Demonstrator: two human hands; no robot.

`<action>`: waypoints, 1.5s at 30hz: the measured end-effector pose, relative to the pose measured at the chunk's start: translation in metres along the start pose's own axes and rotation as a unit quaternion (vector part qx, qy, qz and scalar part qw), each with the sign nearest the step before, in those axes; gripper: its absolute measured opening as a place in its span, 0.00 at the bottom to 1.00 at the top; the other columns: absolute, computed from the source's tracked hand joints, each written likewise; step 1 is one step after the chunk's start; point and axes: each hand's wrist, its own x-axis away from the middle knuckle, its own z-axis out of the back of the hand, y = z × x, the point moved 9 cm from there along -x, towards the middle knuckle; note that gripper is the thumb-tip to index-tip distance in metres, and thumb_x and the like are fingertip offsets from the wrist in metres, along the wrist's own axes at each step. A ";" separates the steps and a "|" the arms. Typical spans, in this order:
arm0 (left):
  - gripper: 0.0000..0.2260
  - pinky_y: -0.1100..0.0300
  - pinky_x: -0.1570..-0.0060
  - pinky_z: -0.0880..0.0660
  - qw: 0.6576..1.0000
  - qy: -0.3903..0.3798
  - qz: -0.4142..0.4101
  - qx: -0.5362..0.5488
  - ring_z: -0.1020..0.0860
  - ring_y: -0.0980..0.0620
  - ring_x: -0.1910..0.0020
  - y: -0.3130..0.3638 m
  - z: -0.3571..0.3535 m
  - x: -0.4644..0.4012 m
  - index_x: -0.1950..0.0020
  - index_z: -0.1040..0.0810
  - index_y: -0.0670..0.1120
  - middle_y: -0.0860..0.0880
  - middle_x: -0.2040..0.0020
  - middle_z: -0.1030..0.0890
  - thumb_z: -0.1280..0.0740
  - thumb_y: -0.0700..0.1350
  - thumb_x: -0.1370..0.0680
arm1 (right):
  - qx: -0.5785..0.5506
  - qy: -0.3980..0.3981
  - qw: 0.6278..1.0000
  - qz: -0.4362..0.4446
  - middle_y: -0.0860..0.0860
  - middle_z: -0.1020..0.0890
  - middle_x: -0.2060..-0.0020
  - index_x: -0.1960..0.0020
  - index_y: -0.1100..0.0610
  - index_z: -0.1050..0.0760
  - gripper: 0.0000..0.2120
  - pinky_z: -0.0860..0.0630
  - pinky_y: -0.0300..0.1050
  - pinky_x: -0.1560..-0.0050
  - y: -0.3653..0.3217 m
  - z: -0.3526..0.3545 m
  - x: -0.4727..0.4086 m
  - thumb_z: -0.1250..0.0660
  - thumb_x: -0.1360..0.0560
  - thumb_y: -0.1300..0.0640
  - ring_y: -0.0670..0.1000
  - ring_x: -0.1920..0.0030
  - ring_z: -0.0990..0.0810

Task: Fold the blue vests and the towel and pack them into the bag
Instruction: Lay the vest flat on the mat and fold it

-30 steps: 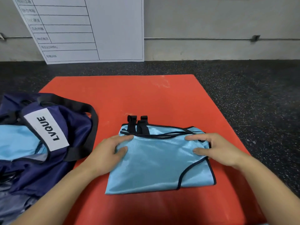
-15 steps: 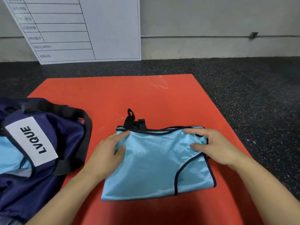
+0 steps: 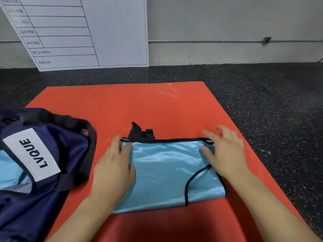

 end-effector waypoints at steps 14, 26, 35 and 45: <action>0.32 0.52 0.22 0.53 0.997 -0.022 -0.068 -0.007 0.41 0.48 0.20 0.014 -0.062 0.019 0.20 0.37 0.40 0.44 0.20 0.37 0.50 0.58 0.18 | 0.038 -0.115 0.990 0.069 0.46 0.57 0.17 0.16 0.51 0.58 0.32 0.64 0.48 0.20 -0.045 -0.073 0.034 0.63 0.17 0.39 0.48 0.18 0.62; 0.28 0.50 0.25 0.45 0.987 -0.017 -0.163 0.008 0.40 0.48 0.20 0.067 -0.052 0.048 0.22 0.35 0.39 0.43 0.20 0.38 0.47 0.53 0.17 | -0.019 -0.100 0.974 0.204 0.49 0.48 0.17 0.17 0.55 0.47 0.30 0.58 0.50 0.21 -0.128 -0.075 0.063 0.57 0.16 0.44 0.48 0.18 0.56; 0.30 0.48 0.23 0.47 0.997 -0.020 -0.058 -0.048 0.37 0.44 0.21 -0.009 -0.045 0.024 0.22 0.34 0.39 0.41 0.21 0.37 0.49 0.55 0.19 | 0.058 -0.101 0.993 0.006 0.50 0.56 0.17 0.16 0.51 0.57 0.29 0.61 0.53 0.19 0.003 -0.052 0.023 0.64 0.16 0.44 0.50 0.18 0.62; 0.30 0.49 0.23 0.46 0.992 -0.036 -0.118 -0.003 0.42 0.50 0.19 0.026 -0.058 0.041 0.20 0.38 0.41 0.45 0.19 0.39 0.47 0.56 0.18 | -0.037 -0.123 0.967 0.222 0.45 0.52 0.18 0.17 0.48 0.49 0.30 0.58 0.52 0.19 -0.109 -0.069 0.057 0.59 0.17 0.41 0.46 0.18 0.57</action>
